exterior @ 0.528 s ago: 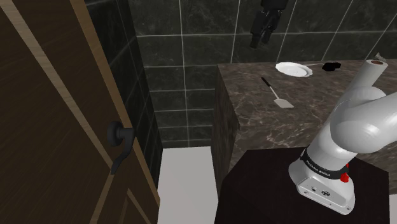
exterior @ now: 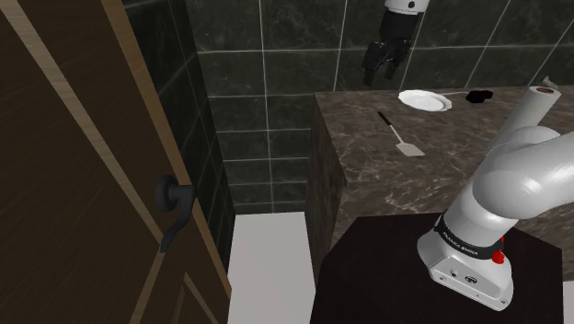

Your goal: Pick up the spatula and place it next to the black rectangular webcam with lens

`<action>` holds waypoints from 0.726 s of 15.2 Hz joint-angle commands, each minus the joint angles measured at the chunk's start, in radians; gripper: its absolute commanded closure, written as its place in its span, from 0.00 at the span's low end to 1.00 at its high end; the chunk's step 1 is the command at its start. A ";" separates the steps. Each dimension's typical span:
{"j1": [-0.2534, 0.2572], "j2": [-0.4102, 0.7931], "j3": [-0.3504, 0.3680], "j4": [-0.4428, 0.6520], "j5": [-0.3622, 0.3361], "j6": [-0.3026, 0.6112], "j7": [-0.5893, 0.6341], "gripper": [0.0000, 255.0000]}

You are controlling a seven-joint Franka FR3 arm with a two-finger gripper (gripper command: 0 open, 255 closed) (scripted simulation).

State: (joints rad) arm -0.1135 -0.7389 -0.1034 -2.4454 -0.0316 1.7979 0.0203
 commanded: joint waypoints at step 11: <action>-0.223 0.076 -0.085 -0.236 -0.102 0.296 0.204 0.00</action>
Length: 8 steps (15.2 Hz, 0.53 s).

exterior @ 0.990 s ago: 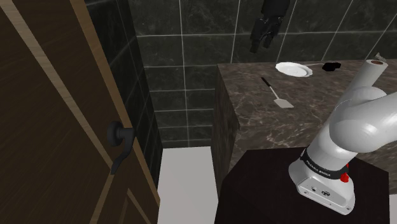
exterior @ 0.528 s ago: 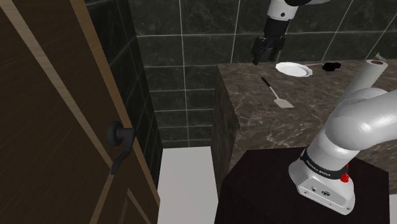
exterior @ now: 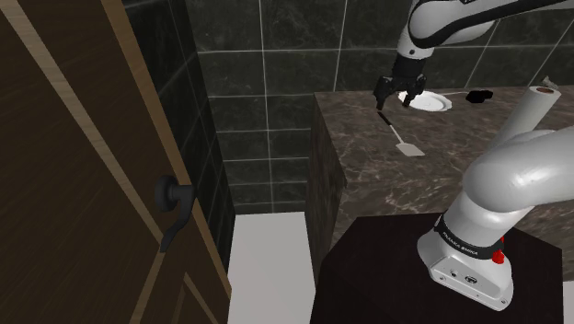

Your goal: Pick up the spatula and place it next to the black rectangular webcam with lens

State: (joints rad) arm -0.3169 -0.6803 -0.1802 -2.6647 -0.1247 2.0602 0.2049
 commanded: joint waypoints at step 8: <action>-0.094 0.093 -0.044 -0.108 -0.050 0.196 0.084 0.00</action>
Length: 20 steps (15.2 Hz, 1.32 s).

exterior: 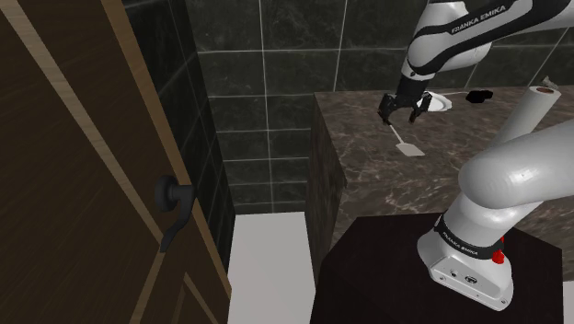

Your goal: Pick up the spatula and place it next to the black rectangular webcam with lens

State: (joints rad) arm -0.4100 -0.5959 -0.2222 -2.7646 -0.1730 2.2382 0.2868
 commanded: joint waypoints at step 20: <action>-0.001 0.048 -0.010 -0.033 -0.006 0.082 0.002 1.00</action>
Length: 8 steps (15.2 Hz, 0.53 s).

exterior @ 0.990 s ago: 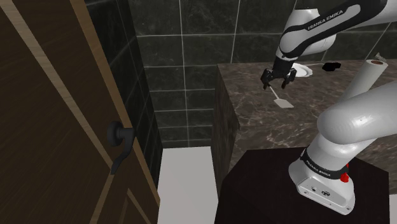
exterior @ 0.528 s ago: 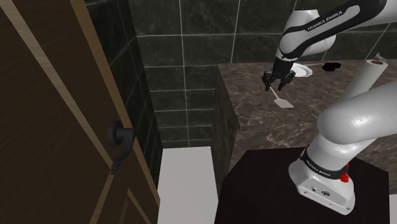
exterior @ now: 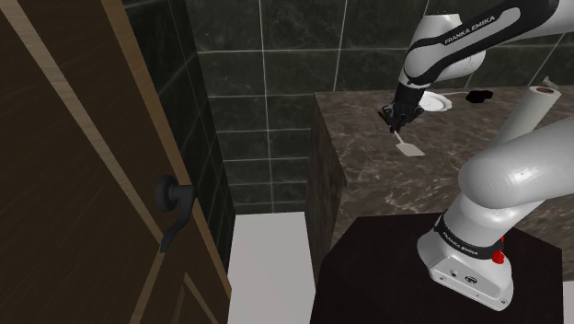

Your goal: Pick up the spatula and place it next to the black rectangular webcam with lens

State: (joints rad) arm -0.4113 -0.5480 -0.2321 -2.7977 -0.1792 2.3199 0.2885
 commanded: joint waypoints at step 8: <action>0.002 -0.063 0.014 0.058 0.010 -0.121 -0.002 1.00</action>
State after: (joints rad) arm -0.4096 -0.6016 -0.2205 -2.7489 -0.1707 2.2180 0.2870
